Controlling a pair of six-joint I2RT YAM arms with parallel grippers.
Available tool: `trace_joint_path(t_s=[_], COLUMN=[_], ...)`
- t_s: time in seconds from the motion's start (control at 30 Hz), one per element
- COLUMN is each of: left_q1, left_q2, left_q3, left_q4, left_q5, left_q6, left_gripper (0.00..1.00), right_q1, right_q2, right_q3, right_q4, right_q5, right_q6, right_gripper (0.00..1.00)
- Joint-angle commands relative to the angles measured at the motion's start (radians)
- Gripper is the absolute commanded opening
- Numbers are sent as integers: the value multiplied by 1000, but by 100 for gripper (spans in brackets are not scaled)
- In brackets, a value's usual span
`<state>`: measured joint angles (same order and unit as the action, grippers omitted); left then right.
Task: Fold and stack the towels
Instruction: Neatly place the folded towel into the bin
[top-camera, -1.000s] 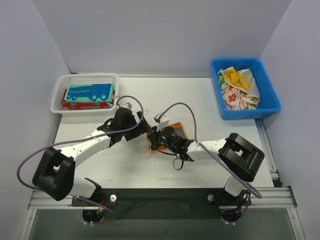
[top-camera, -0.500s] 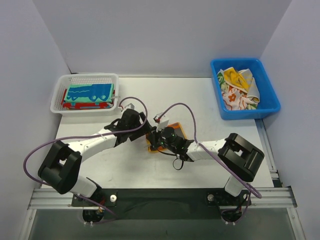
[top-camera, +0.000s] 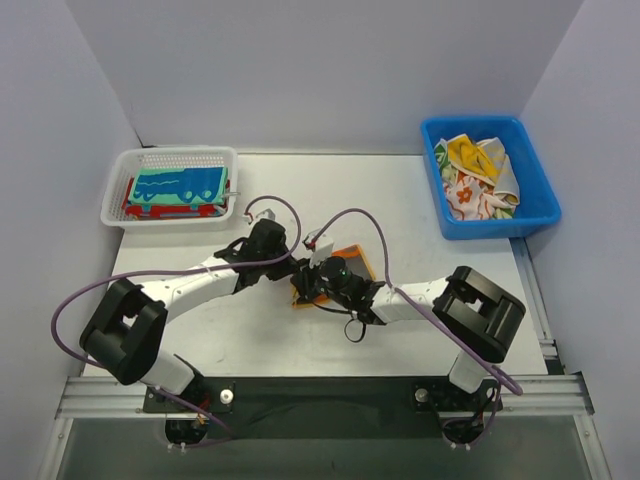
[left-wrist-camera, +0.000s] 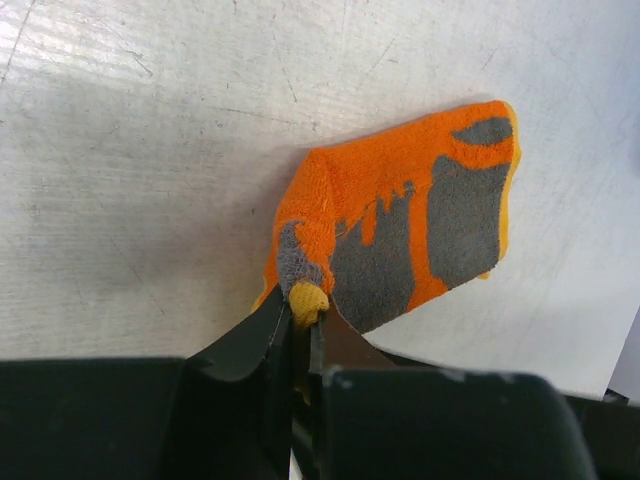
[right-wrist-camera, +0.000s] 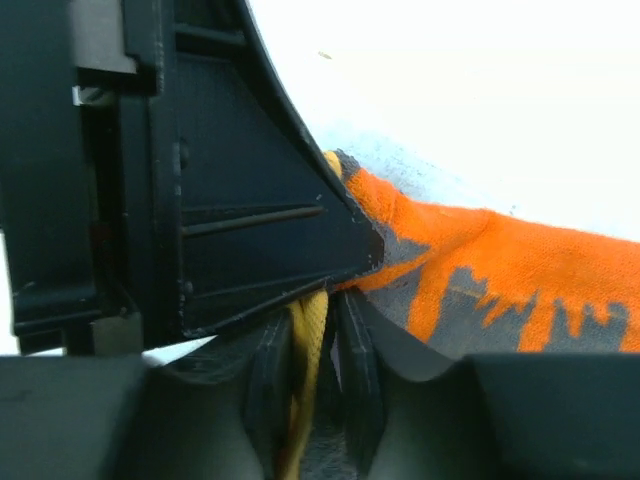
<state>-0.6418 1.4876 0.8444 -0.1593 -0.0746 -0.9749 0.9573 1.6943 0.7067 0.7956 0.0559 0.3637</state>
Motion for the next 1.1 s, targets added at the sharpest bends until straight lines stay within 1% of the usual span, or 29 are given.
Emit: trace_joint_path(t_s=[0.0, 0.03, 0.07, 0.1, 0.13, 0.17, 0.23, 0.33, 0.4, 0.43, 0.5, 0.53, 0.63, 0.67, 0.8, 0.83, 0.9, 0.93, 1.03, 1.07], left_q1=[-6, -4, -5, -4, -2, -2, 1, 14, 36, 48, 86, 100, 158, 174, 237, 263, 290, 312, 358, 367], left_q2=[-9, -10, -13, -16, -16, -16, -12, 3, 17, 23, 37, 42, 57, 65, 109, 124, 174, 207, 258, 267], left_q3=[47, 57, 64, 71, 79, 100, 125, 174, 205, 214, 242, 251, 291, 301, 389, 445, 504, 569, 665, 720], left_q4=[-11, -26, -31, -39, -52, -62, -89, -120, -129, -135, -137, -137, -137, -135, -149, -161, -202, -219, -290, -302], left_q5=[-4, -7, -20, -27, -31, -48, -56, -74, -76, -82, -71, -54, -27, -13, -25, -33, -42, -62, -99, -109], left_q6=[31, 41, 70, 88, 109, 160, 218, 362, 424, 476, 524, 563, 625, 666, 791, 830, 869, 904, 970, 998], left_gripper=[6, 5, 3, 1, 1, 1, 1, 0, 0, 0, 0, 0, 0, 0, 0, 0, 0, 0, 0, 0], right_q1=[4, 4, 4, 3, 1, 0, -6, -26, -32, -37, -42, -48, -54, -60, -78, -81, -92, -95, -106, -109], right_q2=[-10, -15, -25, -34, -48, -80, -123, -226, -312, -373, -435, -494, -574, -616, -680, -689, -690, -680, -651, -644], right_q3=[23, 25, 31, 33, 36, 36, 27, -16, -56, -70, -108, -118, -147, -153, -179, -184, -188, -188, -176, -167], right_q4=[11, 5, -7, -41, -64, -115, -165, -252, -317, -340, -404, -423, -504, -538, -582, -585, -588, -588, -595, -599], right_q5=[24, 16, 4, -2, -7, -4, -1, 13, 39, 53, 84, 90, 123, 130, 151, 151, 150, 148, 130, 124], right_q6=[-17, -14, -16, -20, -29, -45, -51, -63, -91, -98, -124, -131, -158, -163, -181, -186, -192, -200, -209, -212], right_gripper=[36, 47, 65, 71, 76, 83, 86, 88, 89, 90, 90, 92, 92, 93, 93, 92, 93, 93, 92, 92])
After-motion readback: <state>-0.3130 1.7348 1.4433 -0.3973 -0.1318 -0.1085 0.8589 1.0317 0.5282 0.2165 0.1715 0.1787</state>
